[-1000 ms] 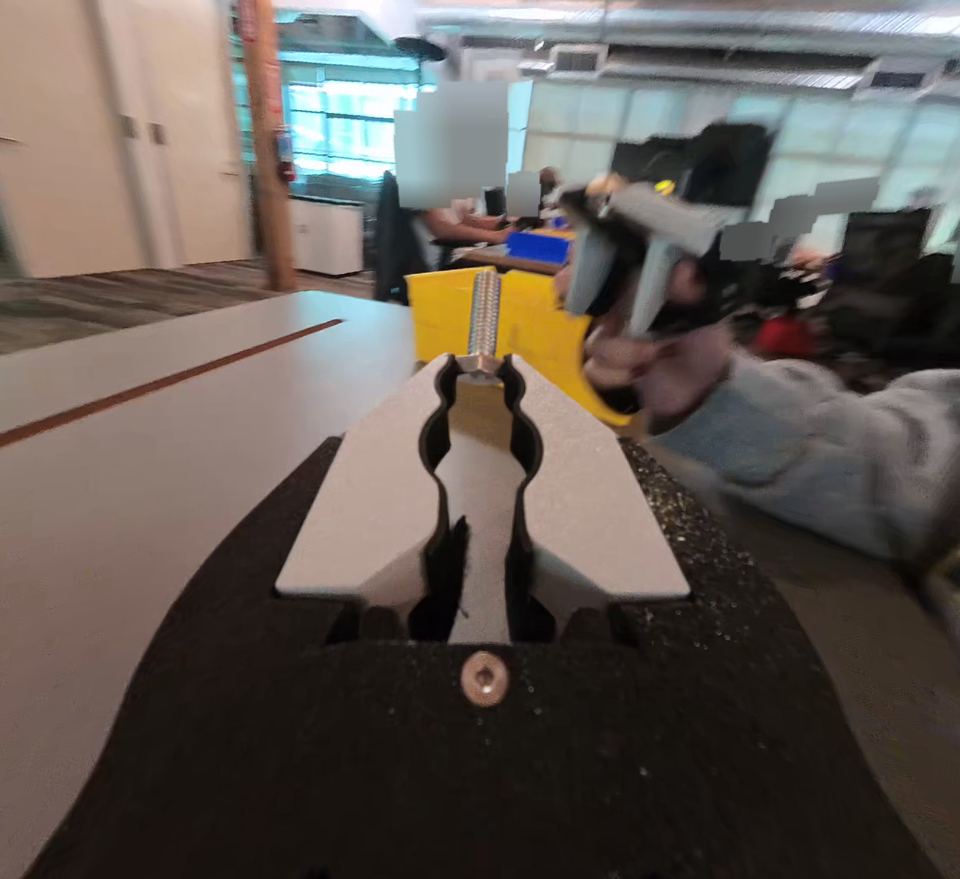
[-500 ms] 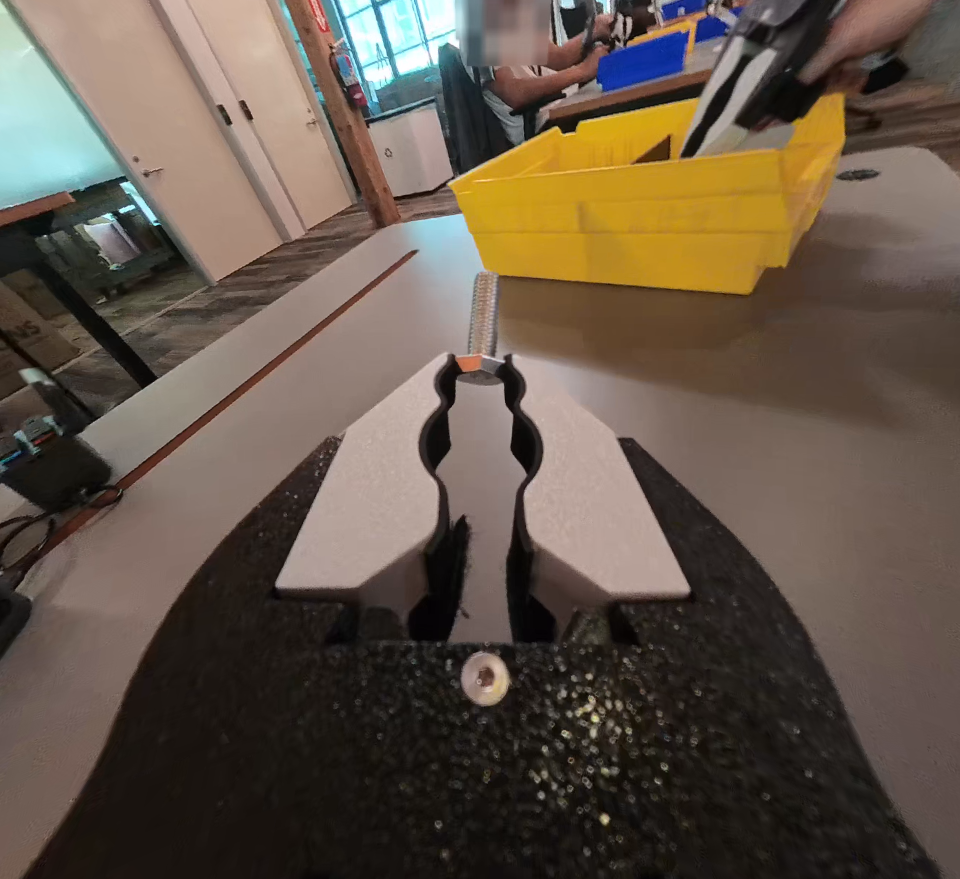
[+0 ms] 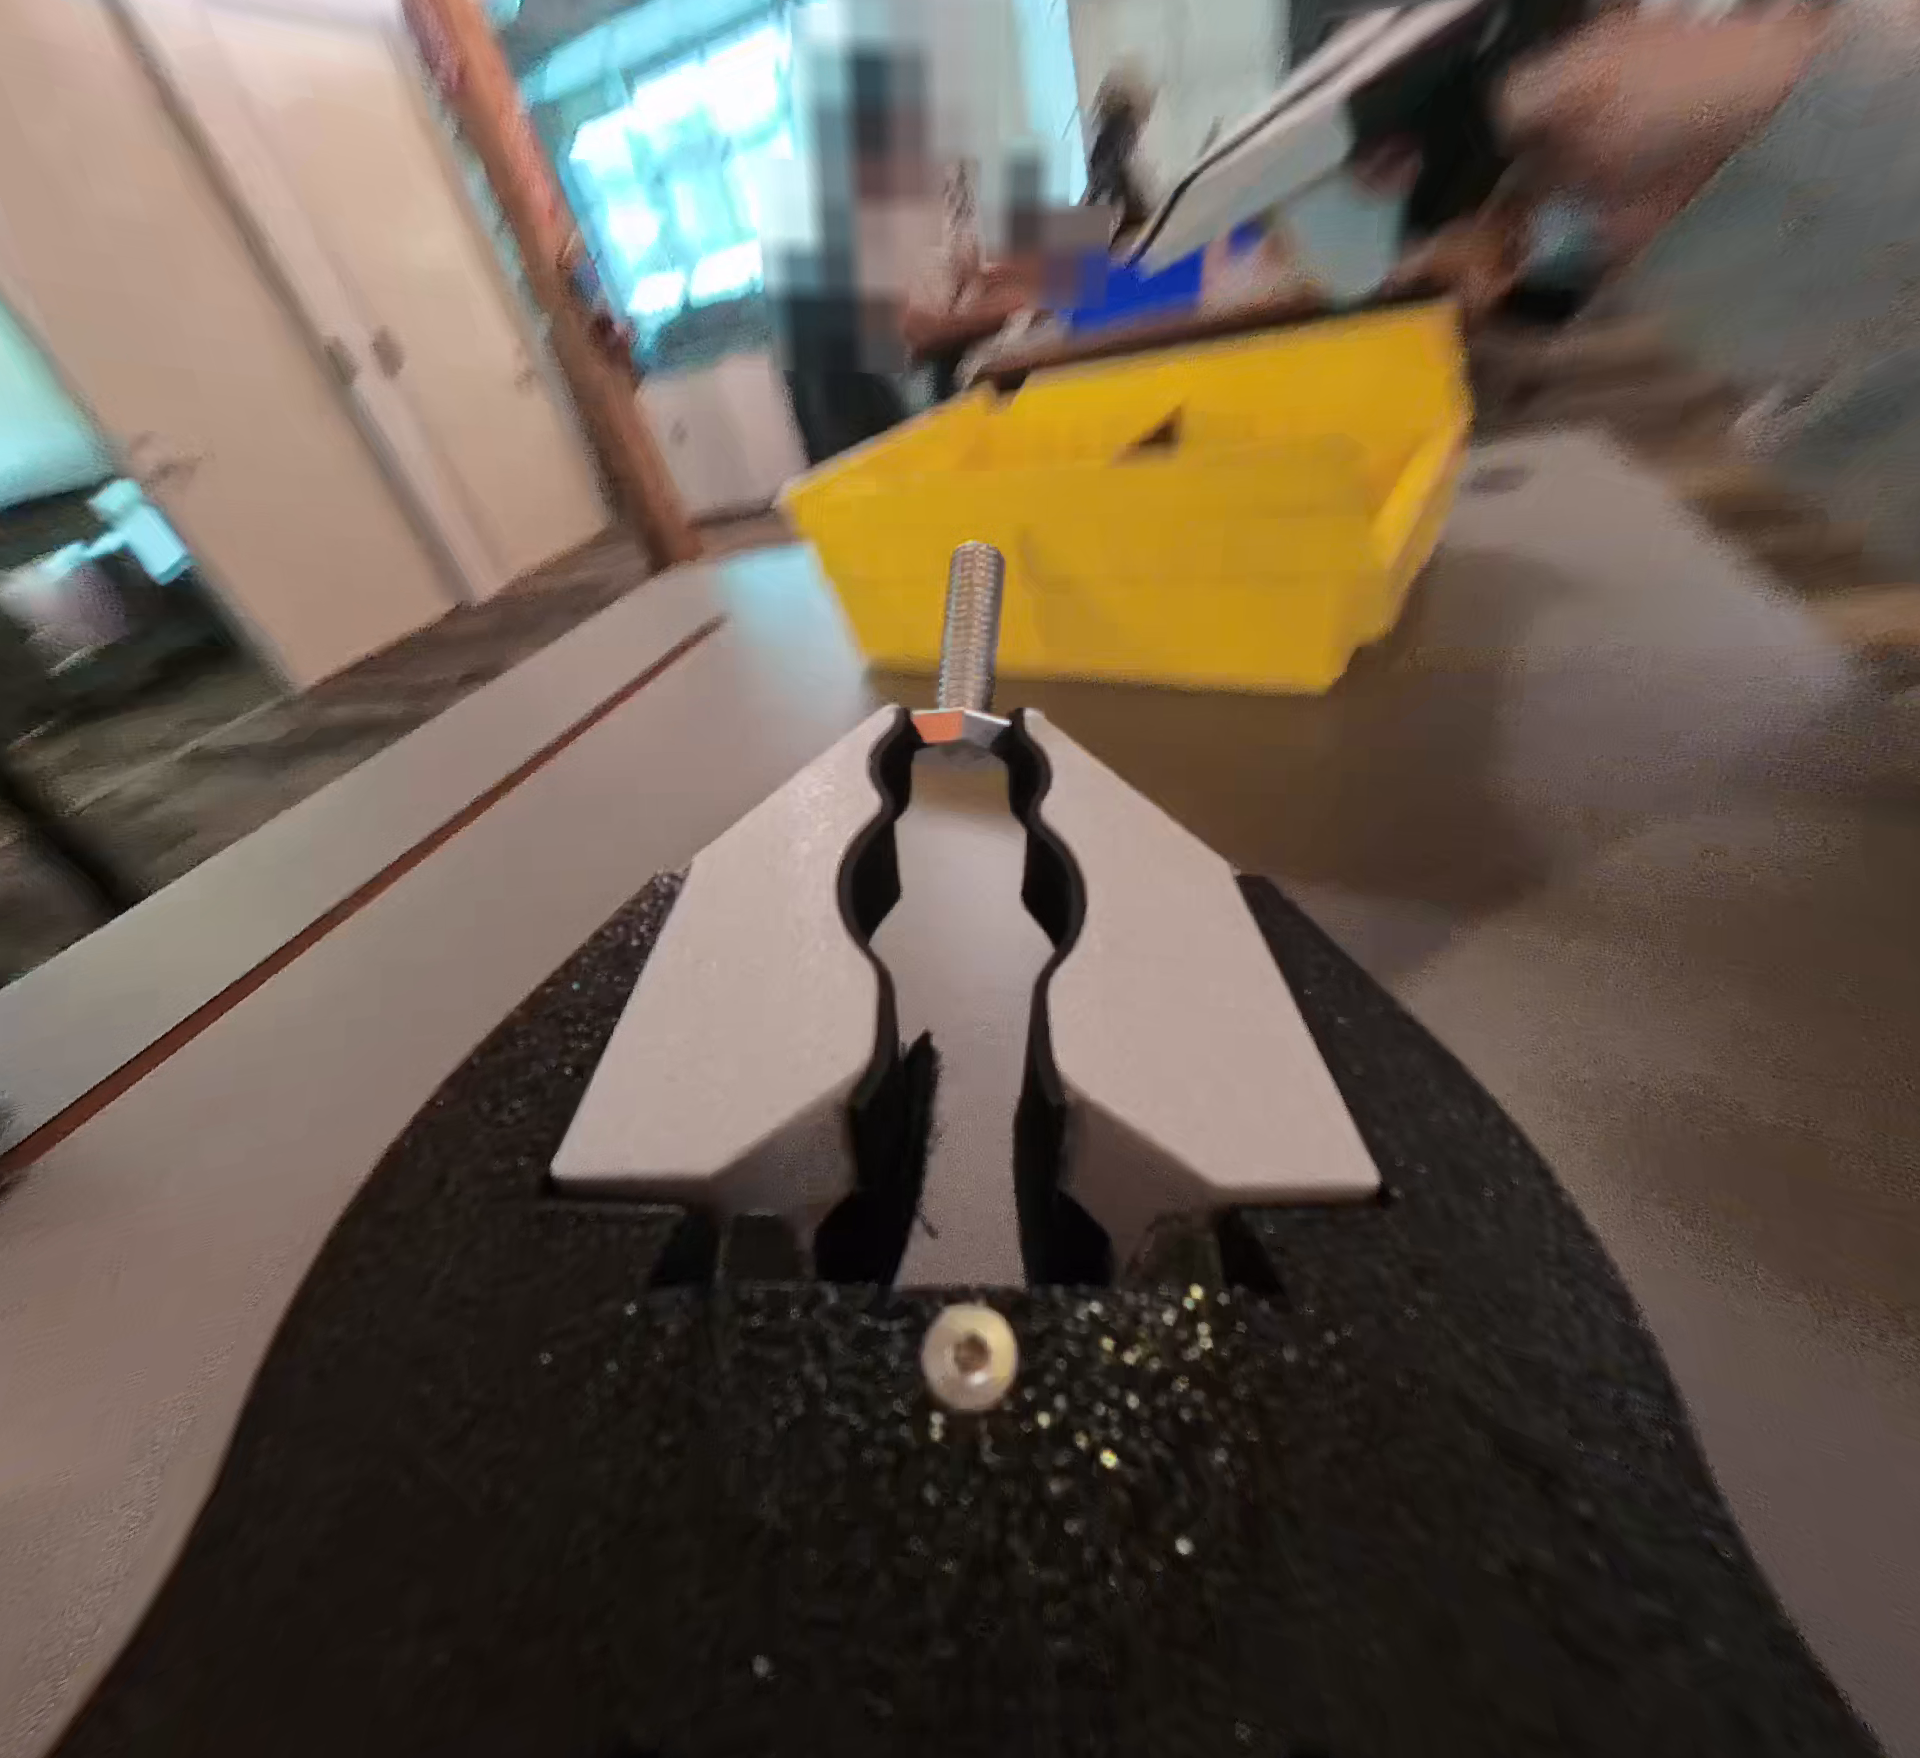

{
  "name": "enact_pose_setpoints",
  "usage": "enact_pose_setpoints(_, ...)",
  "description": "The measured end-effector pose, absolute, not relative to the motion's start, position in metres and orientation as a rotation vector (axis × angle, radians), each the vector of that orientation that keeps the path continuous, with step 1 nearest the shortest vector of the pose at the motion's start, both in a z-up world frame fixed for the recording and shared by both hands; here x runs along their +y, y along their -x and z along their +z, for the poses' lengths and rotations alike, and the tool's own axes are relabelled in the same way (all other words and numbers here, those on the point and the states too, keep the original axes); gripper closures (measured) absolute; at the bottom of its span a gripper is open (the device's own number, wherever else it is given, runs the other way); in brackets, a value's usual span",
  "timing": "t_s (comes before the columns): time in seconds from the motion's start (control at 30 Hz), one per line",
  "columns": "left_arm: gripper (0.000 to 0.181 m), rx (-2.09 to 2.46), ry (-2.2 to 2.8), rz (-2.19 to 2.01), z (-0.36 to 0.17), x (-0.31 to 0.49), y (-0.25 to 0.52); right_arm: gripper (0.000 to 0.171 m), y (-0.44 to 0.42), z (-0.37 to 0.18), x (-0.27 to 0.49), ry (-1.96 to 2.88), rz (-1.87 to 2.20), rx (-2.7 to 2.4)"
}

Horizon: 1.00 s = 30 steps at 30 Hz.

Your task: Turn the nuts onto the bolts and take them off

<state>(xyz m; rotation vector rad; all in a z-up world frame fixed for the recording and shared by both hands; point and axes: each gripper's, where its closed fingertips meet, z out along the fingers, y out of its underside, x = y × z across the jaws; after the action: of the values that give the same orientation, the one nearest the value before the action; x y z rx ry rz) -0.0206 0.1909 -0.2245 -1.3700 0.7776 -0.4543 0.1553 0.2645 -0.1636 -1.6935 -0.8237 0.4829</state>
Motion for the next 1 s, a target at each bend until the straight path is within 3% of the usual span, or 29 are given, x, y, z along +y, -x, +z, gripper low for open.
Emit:
enact_pose_setpoints(0.07, 0.166, 0.701, 1.234, -0.664, -0.200, 0.176, 0.016, 0.157, -0.096, -0.145, 0.215, 1.504, 0.774, -0.934)
enact_pose_setpoints(0.23, 0.166, 0.715, 1.195, -0.809, -0.194, 0.165, 0.011, 0.147, -0.012, -0.171, 0.163, 1.396, 1.005, -1.149)
enact_pose_setpoints(0.37, 0.165, 0.777, 1.215, -0.832, -0.199, 0.160, 0.002, 0.148, 0.012, -0.176, 0.149, 1.380, 1.183, -1.153)
enact_pose_setpoints(0.47, 0.165, 0.816, 1.225, -0.841, -0.204, 0.158, -0.006, 0.163, 0.016, -0.181, 0.149, 1.390, 1.186, -1.163)
enact_pose_setpoints(0.57, 0.165, 0.789, 1.211, -0.768, -0.202, 0.163, -0.005, 0.163, 0.007, -0.179, 0.155, 1.389, 1.112, -1.179)
enact_pose_setpoints(0.6, 0.142, 0.752, 1.190, -0.699, -0.199, 0.168, -0.002, 0.163, -0.003, -0.173, 0.169, 1.381, 1.009, -1.155)
enact_pose_setpoints(0.63, 0.102, 0.691, 1.194, -0.620, -0.196, 0.177, 0.005, 0.163, -0.019, -0.165, 0.190, 1.393, 0.877, -1.110)
enact_pose_setpoints(0.67, 0.079, 0.648, 1.211, -0.557, -0.196, 0.184, 0.012, 0.163, -0.040, -0.158, 0.217, 1.434, 0.730, -1.042)
enact_pose_setpoints(0.8, 0.072, 0.592, 1.273, -0.425, -0.202, 0.199, 0.028, 0.163, -0.148, -0.161, 0.332, 1.741, 0.110, -0.823)
enact_pose_setpoints(1.0, 0.075, 0.583, 1.315, -0.313, -0.209, 0.206, 0.034, 0.163, -0.215, -0.230, 0.407, 2.209, 0.002, -0.783)
